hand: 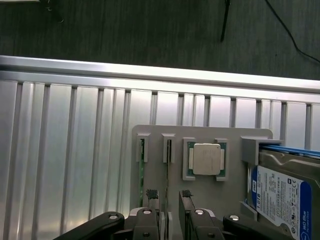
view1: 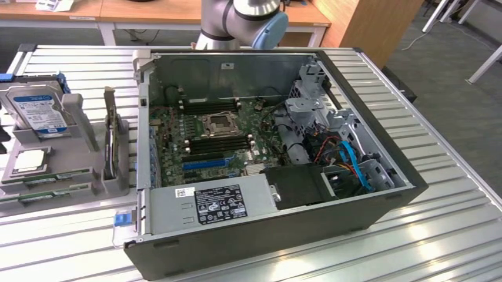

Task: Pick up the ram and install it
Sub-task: 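Pick up the ram and move it above insertion slot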

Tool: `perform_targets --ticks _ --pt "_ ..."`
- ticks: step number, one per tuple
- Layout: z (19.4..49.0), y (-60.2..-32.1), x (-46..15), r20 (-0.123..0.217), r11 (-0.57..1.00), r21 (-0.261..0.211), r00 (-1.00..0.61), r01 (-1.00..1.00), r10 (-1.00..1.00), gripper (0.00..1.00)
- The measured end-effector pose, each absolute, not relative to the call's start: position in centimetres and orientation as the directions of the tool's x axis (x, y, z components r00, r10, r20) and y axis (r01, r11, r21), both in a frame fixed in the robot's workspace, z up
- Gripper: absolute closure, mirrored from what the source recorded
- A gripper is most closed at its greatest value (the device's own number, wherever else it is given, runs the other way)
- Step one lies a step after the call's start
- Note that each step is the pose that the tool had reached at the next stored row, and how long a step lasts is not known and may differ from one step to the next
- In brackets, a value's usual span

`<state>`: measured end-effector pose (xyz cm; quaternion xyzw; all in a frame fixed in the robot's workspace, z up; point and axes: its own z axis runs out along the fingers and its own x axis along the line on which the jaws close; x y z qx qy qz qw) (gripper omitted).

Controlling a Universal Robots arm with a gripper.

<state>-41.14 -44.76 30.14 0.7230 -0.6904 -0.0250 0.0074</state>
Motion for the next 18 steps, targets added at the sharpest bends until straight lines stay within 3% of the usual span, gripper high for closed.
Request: perform_targets --ticks 18 --pt "26.9 -44.8 -41.1 -0.026 -0.047 0.045 0.045 -0.998 -0.999 0.71"
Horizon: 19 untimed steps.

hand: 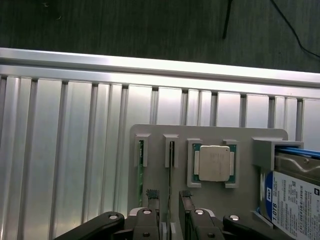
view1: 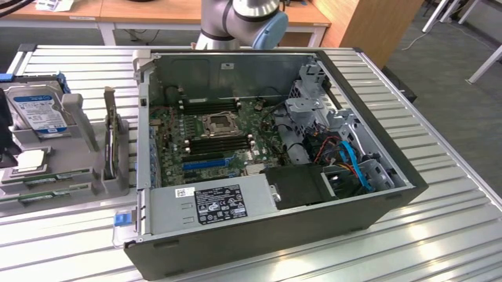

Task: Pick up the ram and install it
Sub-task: 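Pick up the ram and move it above insertion slot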

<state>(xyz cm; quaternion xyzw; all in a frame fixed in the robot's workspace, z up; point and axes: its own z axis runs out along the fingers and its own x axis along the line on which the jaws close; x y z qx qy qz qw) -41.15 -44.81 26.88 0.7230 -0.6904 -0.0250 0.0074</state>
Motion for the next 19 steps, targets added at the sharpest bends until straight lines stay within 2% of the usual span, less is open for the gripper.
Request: perform_targets --ticks 19 --pt "26.4 -44.8 -39.2 -0.026 -0.047 0.046 0.045 -0.998 -0.999 0.71"
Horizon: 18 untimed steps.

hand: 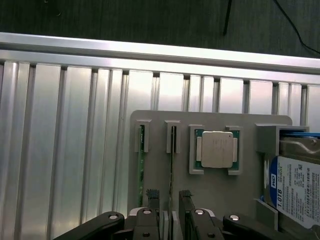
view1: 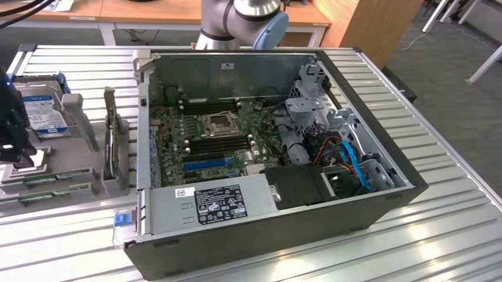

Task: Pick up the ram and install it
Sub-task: 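Pick up the ram and move it above insertion slot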

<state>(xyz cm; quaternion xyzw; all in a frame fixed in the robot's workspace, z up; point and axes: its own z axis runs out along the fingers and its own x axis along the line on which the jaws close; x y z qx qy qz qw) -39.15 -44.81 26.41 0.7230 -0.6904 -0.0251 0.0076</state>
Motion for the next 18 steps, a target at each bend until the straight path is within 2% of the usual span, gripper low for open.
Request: perform_targets --ticks 18 --pt "26.4 -44.8 -36.7 -0.026 -0.046 0.046 0.045 -0.998 -0.999 0.71"
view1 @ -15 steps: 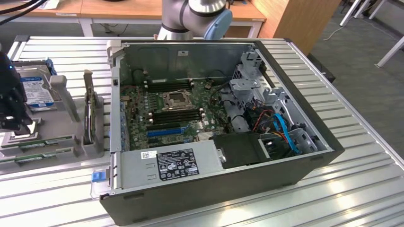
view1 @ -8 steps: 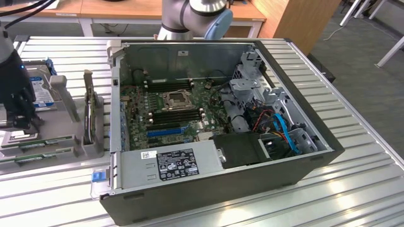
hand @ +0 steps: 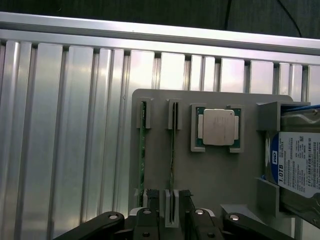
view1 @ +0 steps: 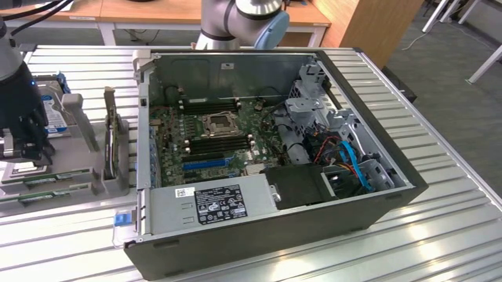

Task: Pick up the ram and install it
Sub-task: 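Pick up the ram and move it above insertion slot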

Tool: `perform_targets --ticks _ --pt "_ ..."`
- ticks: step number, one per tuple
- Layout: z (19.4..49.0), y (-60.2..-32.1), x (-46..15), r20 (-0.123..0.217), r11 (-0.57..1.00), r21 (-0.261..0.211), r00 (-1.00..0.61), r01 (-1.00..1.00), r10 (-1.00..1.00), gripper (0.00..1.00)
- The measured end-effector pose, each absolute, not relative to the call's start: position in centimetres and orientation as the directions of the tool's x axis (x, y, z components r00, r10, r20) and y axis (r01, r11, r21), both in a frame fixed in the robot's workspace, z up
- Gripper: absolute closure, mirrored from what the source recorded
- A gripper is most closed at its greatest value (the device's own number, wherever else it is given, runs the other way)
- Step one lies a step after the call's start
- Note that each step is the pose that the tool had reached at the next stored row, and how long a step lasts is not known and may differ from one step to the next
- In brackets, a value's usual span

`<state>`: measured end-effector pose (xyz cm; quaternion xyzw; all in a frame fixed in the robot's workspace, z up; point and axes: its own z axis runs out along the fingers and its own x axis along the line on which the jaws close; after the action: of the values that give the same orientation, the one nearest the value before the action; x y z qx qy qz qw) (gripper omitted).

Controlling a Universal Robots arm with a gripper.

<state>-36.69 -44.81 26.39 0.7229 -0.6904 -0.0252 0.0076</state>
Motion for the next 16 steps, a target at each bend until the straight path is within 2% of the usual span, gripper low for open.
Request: perform_targets --ticks 16 --pt "26.4 -46.6 -36.7 -0.026 -0.047 0.046 0.045 -0.998 -0.999 0.71"
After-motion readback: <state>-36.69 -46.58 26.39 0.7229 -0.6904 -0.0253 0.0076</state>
